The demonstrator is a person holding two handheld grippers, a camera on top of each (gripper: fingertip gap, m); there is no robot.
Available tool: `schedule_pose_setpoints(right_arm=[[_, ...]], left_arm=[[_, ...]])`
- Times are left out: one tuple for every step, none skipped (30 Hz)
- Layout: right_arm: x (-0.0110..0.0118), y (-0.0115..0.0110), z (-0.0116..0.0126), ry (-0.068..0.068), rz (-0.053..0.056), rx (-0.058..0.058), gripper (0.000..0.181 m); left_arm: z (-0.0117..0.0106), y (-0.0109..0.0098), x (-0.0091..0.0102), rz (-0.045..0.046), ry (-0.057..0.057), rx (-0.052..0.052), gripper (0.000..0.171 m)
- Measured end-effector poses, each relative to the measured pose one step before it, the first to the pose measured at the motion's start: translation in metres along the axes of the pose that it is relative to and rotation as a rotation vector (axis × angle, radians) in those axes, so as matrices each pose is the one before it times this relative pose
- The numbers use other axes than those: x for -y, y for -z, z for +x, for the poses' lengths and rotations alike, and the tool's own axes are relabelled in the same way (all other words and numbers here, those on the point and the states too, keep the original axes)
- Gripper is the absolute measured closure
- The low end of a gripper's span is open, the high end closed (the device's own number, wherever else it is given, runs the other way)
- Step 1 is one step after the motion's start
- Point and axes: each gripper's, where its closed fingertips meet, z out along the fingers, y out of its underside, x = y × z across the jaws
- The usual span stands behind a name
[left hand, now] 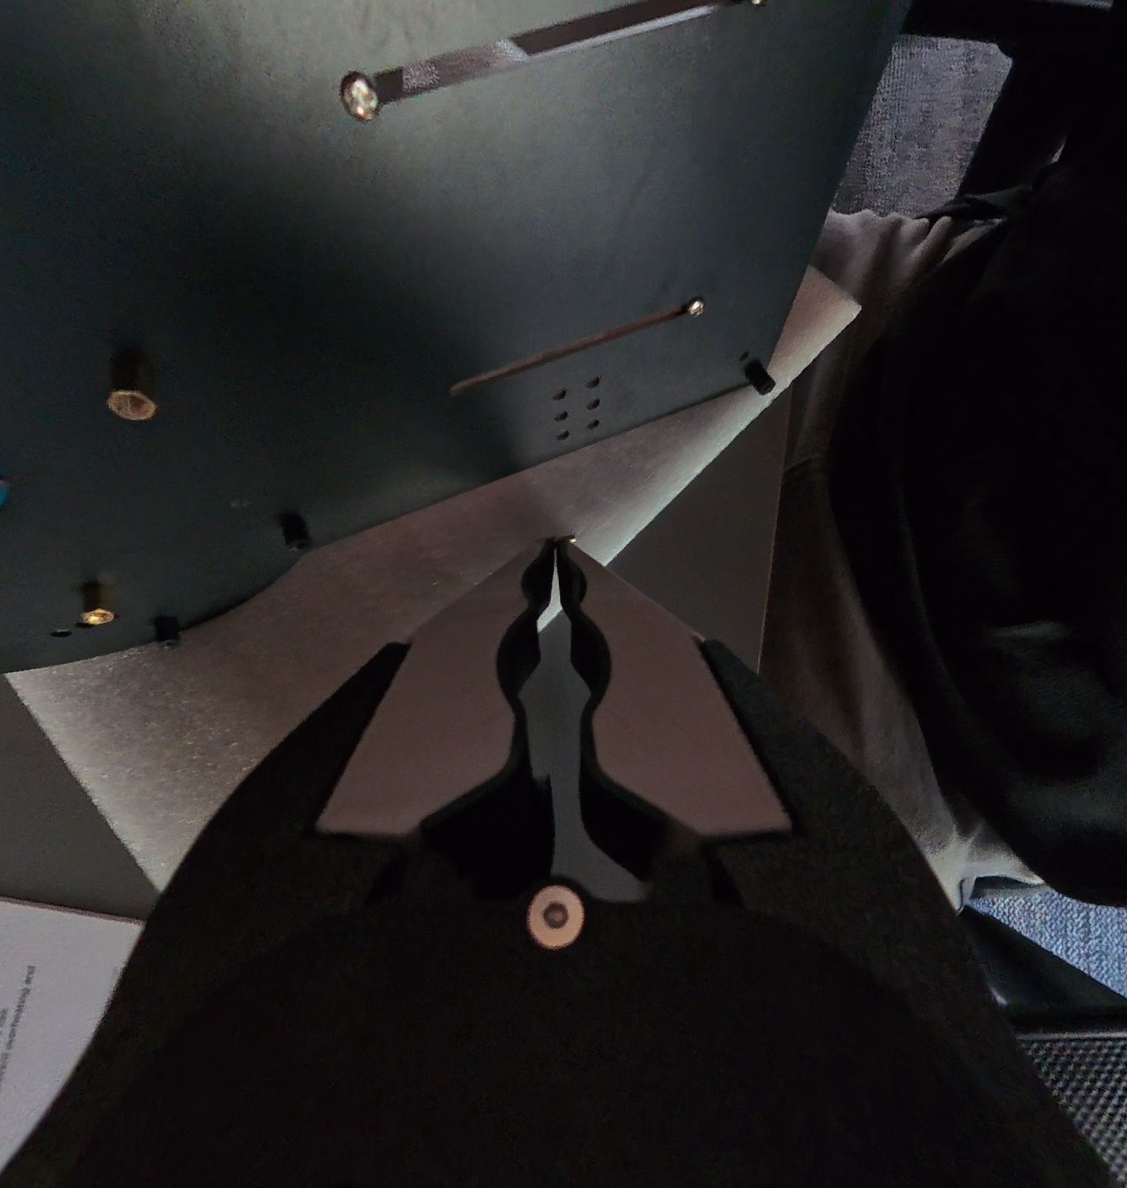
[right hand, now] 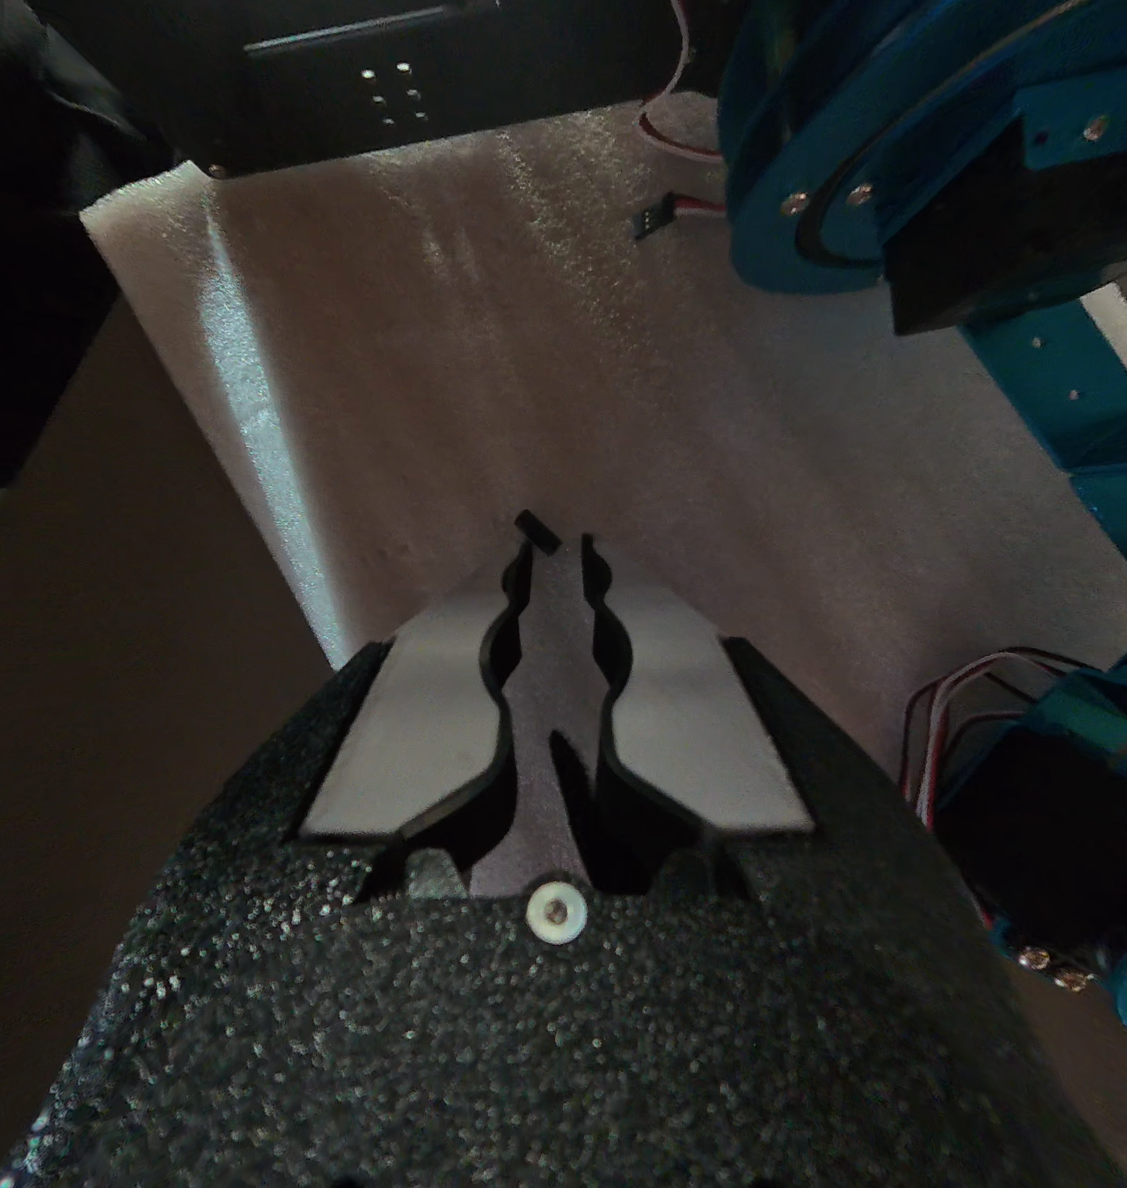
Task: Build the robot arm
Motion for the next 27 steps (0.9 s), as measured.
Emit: schedule_pose_setpoints(right_arm=[[-0.00012,0.00022,-0.0004,-0.0074,0.0069,0.0094,0.168],[0.00013,-0.00046,-0.00007,-0.0017,0.007,0.0012,0.168],[0.00008,-0.00015,-0.00001,0.0083,0.0097,-0.0044,0.168],[0.00028,0.00021,-0.00033,0.0124,0.0087,-0.0059,0.17],[0.0002,0.00015,-0.00134,0.0137,0.0046,-0.0031,0.174],[0.00029,0.00012,-0.00088,0.0094,-0.0009,-0.0088,0.176],[0.00067,0.00042,-0.0003,0.0142,-0.007,-0.0149,0.177],[0.00244,0.0008,0.00188,0.0172,0.0007,-0.0298,0.177],[0.00411,0.00077,0.00318,0.0133,0.0067,-0.034,0.177],[0.00609,0.00019,0.00092,0.0011,0.0161,-0.0168,0.177],[0.00901,-0.0003,-0.00114,-0.0045,0.032,-0.0045,0.177],[0.01094,-0.00144,-0.00047,-0.0056,0.0442,-0.0116,0.178],[0.01096,-0.00332,-0.00072,-0.0124,0.0428,-0.0127,0.178],[0.00882,-0.00566,-0.0022,-0.0147,0.0284,-0.0054,0.178],[0.00653,-0.00718,-0.0034,-0.008,0.015,-0.001,0.178],[0.00487,-0.00728,0.00045,0.0048,0.0077,-0.0286,0.178],[0.00248,-0.00652,0.00106,0.0138,-0.0026,-0.0312,0.178],[0.00083,-0.00554,-0.00141,0.013,-0.0052,-0.0116,0.178],[-0.00141,-0.00459,-0.00136,0.0121,-0.0107,-0.0068,0.177],[-0.00463,-0.0042,-0.00109,0.0118,-0.0206,-0.004,0.177],[-0.00676,-0.00405,-0.00232,0.0092,-0.0303,0.0072,0.177],[-0.00415,-0.00281,-0.00106,0.0104,-0.0162,-0.0004,0.177],[0.00172,0.00059,0.0001,0.0043,0.0117,-0.0041,0.178],[-0.00048,0.0004,-0.00024,-0.0051,-0.0044,0.0062,0.177],[-0.00115,-0.00052,-0.00034,-0.0088,-0.0016,0.0093,0.177],[0.00003,-0.00006,0.00009,-0.005,0.0093,0.0066,0.177],[-0.00045,-0.00007,0.00006,-0.0029,0.0068,0.0059,0.177]], left_arm=[[0.00054,-0.00072,0.00048,0.00134,0.0083,0.0108,0.171],[0.00004,-0.00059,0.00005,-0.00129,0.007,0.0161,0.171],[-0.00011,-0.00029,0.00006,-0.00121,0.0075,0.018,0.171],[-0.00024,0.00023,0.00025,0.00099,0.0102,0.0185,0.171],[-0.00051,0.00036,0.00052,0.00302,0.0155,0.0196,0.171],[-0.00112,0.00034,0.00092,0.00504,0.0201,0.0222,0.171],[-0.00123,0.00011,0.00125,0.00677,0.023,0.0233,0.171],[-0.00119,0.00001,0.00117,0.0043,0.024,0.0228,0.171],[-0.00097,-0.0001,0.00142,0.00385,0.0228,0.0244,0.171],[-0.00153,-0.00004,0.00177,0.00508,0.0218,0.0301,0.171],[-0.00218,-0.00002,0.00135,0.00136,0.0232,0.036,0.171],[-0.00324,-0.00031,0.0011,-0.00163,0.0299,0.0447,0.171],[-0.00498,-0.00053,0.00136,0.00007,0.0481,0.0537,0.171],[-0.00331,-0.00032,0.00249,0.00863,0.0616,0.0414,0.171],[-0.0014,0.00039,0.0045,0.02541,0.0615,0.0283,0.171],[-0.00101,0.001,0.00593,0.04044,0.0598,0.0251,0.171],[0.00015,0.00093,0.00578,0.04263,0.0596,0.0176,0.171],[0.00127,0.00049,0.00473,0.03872,0.0536,0.0086,0.171],[0.00023,-0.00032,0.00245,0.02577,0.0448,0.0124,0.171],[-0.00136,-0.00096,-0.00226,-0.00389,0.0311,0.0182,0.171],[-0.00294,-0.00073,-0.00614,-0.03348,0.0137,0.024,0.171],[-0.00308,0.00043,-0.00463,-0.02495,-0.0046,0.0228,0.171],[0.00097,0.00137,-0.00169,-0.00388,-0.0236,-0.0051,0.171],[0.0039,0.00117,-0.00183,-0.00565,-0.0348,-0.0299,0.171],[0.00111,0.00094,-0.00161,-0.00922,-0.0368,-0.0179,0.17],[-0.00053,0.00078,-0.00146,-0.0126,-0.0428,-0.0115,0.164],[0.00155,0.00047,-0.00274,-0.02464,-0.0445,-0.0262,0.157]])
